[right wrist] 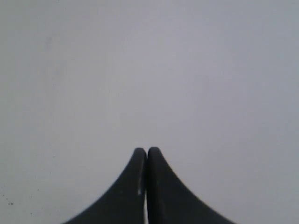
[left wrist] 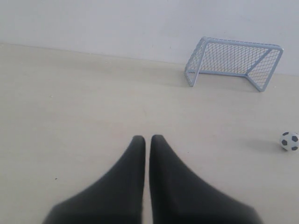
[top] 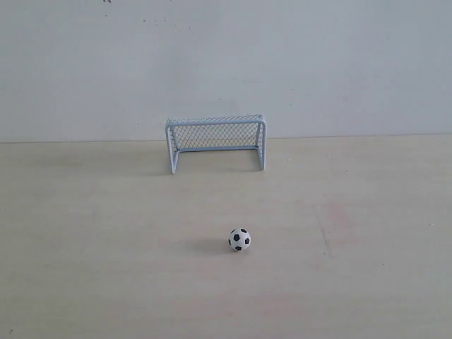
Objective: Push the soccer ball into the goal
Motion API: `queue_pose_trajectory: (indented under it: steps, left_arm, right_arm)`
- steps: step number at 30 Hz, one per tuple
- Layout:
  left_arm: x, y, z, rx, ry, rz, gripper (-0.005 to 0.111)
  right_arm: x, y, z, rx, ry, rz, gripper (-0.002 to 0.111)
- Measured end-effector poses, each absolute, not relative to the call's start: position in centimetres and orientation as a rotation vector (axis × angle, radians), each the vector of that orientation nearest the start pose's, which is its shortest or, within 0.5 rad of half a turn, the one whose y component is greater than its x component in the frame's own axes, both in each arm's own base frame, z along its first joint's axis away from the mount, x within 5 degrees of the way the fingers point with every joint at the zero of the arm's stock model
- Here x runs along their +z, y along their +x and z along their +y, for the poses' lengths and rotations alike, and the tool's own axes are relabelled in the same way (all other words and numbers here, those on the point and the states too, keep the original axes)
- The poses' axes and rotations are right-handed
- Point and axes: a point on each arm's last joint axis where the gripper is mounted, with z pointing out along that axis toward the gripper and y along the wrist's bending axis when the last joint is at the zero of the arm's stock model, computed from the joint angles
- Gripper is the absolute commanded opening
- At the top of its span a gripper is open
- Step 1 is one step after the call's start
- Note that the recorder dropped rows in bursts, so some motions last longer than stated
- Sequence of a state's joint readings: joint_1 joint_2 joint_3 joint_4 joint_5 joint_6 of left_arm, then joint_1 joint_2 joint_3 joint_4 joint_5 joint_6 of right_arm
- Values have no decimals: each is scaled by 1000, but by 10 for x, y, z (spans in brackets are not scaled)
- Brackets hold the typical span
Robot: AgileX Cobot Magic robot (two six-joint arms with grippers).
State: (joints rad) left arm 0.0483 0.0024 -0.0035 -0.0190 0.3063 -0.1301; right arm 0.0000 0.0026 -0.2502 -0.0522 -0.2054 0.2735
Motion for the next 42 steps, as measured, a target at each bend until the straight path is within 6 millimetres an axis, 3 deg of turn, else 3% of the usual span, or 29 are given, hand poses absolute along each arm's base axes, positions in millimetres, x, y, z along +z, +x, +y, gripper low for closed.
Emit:
queue_pose_trajectory:
  steps: [4, 7, 14, 18, 23, 27, 29, 36, 42]
  left_arm:
    - [187, 54, 2, -77, -171, 1781, 4]
    - [187, 54, 2, -77, -171, 1781, 4]
    - [187, 54, 2, -77, -171, 1781, 4]
    - [187, 54, 2, -77, -171, 1781, 4]
    - [187, 54, 2, -77, -171, 1781, 4]
    - [187, 54, 2, -77, -171, 1781, 4]
    - [187, 54, 2, -77, -171, 1781, 4]
    - [187, 54, 2, -77, -171, 1781, 4]
    - [187, 54, 2, -77, -171, 1781, 4]
  right_arm:
    - [340, 18, -1, 192, 146, 1234, 0]
    - [339, 29, -1, 156, 170, 1537, 0]
    - [297, 61, 13, 169, -61, 2297, 0]
    - [283, 79, 28, 346, -267, 2508, 0]
    - [276, 110, 52, 685, -571, 2472, 0]
    - [272, 142, 69, 1015, -631, 2351, 0]
    - [269, 155, 72, 1089, -658, 2329, 0]
    - [260, 199, 75, 1160, -806, 2305, 0]
    - [263, 210, 76, 1165, -818, 2283, 0]
